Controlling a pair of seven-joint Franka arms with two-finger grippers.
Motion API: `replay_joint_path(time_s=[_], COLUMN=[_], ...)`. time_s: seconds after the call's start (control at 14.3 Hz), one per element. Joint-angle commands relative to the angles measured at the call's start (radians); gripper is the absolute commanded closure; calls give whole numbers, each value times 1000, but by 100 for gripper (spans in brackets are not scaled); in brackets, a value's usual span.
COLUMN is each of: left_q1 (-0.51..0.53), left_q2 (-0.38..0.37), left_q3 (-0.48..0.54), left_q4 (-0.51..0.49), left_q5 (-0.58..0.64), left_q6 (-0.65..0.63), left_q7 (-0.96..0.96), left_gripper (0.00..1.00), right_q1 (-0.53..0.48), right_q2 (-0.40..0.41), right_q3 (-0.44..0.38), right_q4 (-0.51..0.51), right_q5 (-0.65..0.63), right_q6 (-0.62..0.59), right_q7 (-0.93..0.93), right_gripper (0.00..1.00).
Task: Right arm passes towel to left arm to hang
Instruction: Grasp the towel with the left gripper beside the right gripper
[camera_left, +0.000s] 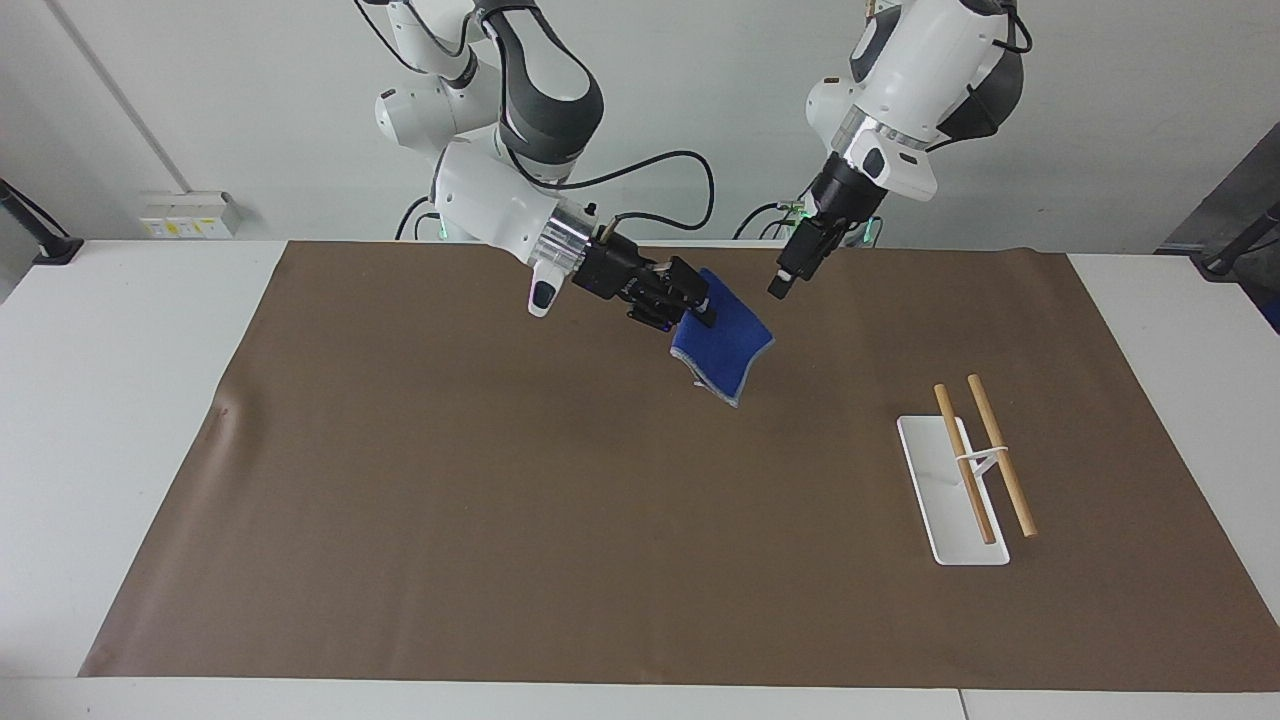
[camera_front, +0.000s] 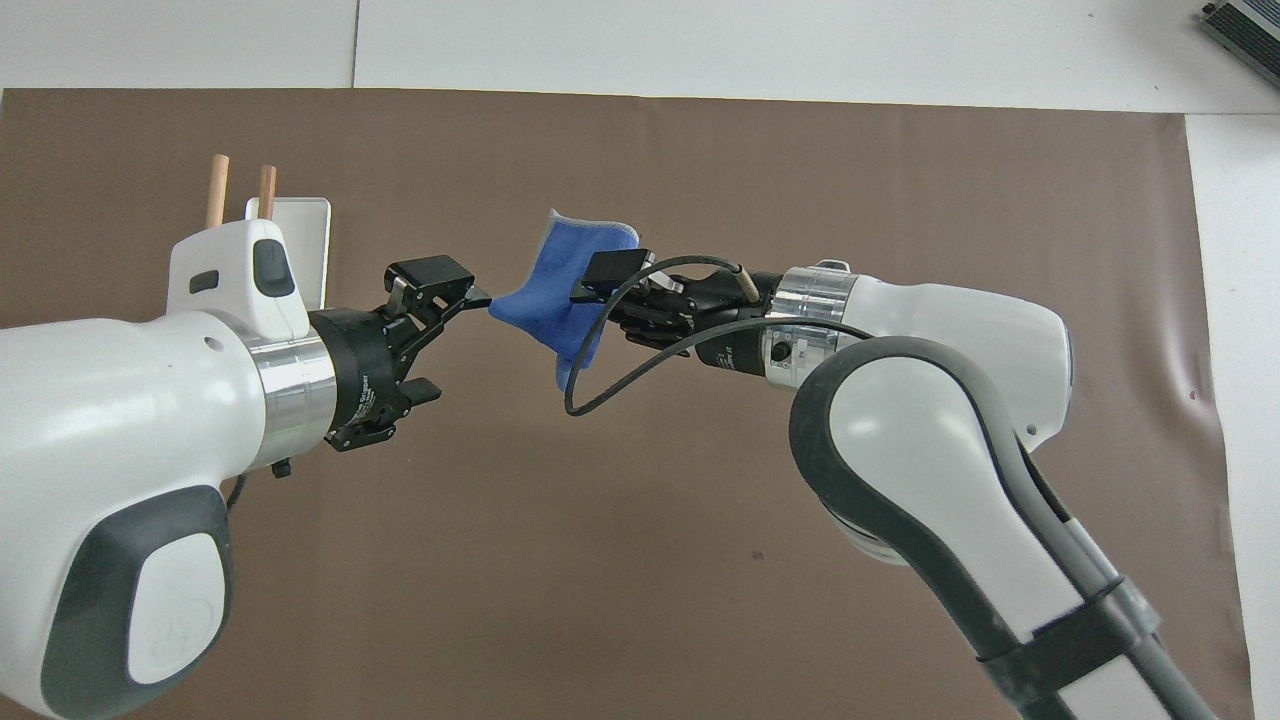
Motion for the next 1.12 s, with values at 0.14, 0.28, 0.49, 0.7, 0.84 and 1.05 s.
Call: replay_joint_path(time_s=[0.14, 0.28, 0.49, 0.7, 0.84, 1.05], left_q1=[-58, -78, -100, -94, -98, -95], left_q2=[98, 122, 190, 208, 211, 211], left_q3=[17, 17, 17, 18, 18, 20], left_q4=[-34, -33, -23, 6, 12, 18], left_q5=[-112, -147, -152, -151, -151, -147], left_q6=[215, 275, 390, 410, 407, 407], left_q7=[-46, -43, -43, -37, -34, -34], left_gripper=[0, 0, 10, 25, 53, 95], right_q1=[-7, -7, -7, -7, -7, -7], right_q2=[-30, -30, -30, -32, -32, -32], right_q3=[5, 5, 5, 5, 5, 5], right_q4=[-33, -35, -35, -38, -39, -44], right_q5=[33, 33, 33, 33, 33, 33], right_q6=[10, 10, 12, 16, 16, 16], right_q7=[-38, -38, -38, -39, -39, -39], right_gripper=[100, 100, 100, 100, 100, 100])
